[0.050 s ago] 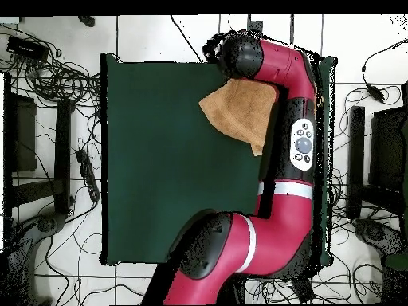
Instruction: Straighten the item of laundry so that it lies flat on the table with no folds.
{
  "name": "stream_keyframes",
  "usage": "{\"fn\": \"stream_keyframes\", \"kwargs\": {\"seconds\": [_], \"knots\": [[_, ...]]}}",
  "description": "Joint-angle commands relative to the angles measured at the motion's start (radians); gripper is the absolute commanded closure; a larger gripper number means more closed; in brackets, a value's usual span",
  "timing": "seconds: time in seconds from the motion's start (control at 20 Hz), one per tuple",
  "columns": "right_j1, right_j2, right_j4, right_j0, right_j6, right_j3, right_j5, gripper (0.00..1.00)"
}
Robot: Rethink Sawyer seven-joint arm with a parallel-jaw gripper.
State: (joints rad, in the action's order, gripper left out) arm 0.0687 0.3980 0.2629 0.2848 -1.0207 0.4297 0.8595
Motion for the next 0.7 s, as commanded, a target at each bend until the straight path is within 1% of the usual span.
{"fn": "stream_keyframes", "kwargs": {"seconds": [0.05, 0.15, 0.25, 0.4, 0.5, 0.6, 0.7], "knots": [[0.105, -0.051, -0.042, -0.008, -0.212, 0.289, 0.132, 1.00], [0.115, -0.085, -0.030, -0.017, -0.201, 0.291, 0.187, 1.00], [0.097, -0.124, -0.005, -0.032, -0.187, 0.264, 0.259, 1.00], [0.007, -0.159, 0.036, -0.056, -0.171, 0.144, 0.359, 1.00], [-0.056, -0.155, 0.049, -0.071, -0.181, 0.046, 0.416, 1.00], [-0.101, -0.140, 0.055, -0.076, -0.174, -0.028, 0.466, 1.00], [-0.127, -0.119, 0.050, -0.074, -0.176, -0.067, 0.474, 1.00]]}}
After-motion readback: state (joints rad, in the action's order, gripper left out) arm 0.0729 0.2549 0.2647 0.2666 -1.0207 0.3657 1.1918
